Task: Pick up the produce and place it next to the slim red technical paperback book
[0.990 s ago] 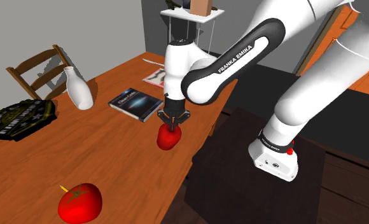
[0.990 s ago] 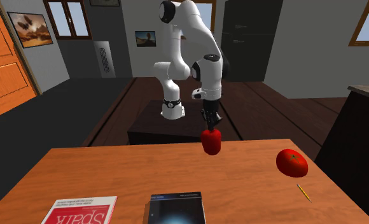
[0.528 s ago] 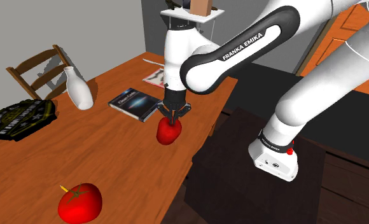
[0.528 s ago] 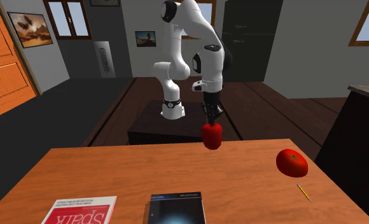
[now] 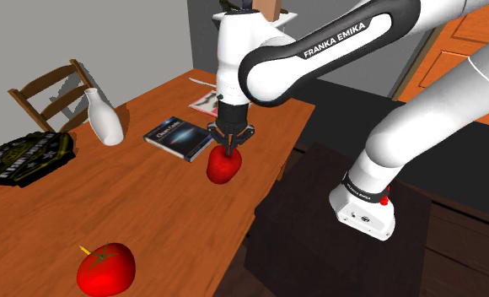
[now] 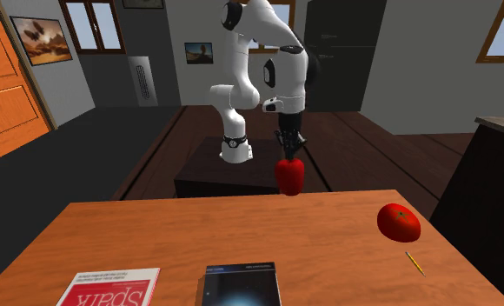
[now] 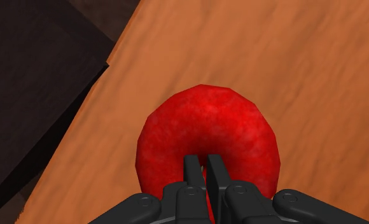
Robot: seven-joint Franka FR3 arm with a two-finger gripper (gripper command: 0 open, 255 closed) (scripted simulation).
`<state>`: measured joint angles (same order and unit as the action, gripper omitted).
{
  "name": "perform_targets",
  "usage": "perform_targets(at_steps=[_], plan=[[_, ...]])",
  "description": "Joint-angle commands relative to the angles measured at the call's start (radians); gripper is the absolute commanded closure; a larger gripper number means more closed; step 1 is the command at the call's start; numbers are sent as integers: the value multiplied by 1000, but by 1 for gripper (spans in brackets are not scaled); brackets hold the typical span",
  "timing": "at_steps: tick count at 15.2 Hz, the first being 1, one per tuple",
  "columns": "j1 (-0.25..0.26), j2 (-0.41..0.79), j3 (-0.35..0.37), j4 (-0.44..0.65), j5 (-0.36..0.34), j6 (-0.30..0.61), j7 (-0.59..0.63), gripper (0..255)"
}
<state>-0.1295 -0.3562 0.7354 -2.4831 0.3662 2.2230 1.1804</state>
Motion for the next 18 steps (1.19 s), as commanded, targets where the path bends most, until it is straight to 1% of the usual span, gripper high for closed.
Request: perform_targets(at_steps=[1,15,18], plan=[[4,-21,-12,17,3,-37,-3,255],[12,-103,-77,141,-4,-241,-6,255],[-36,-26,-88,168,-50,-203,-43,255]])
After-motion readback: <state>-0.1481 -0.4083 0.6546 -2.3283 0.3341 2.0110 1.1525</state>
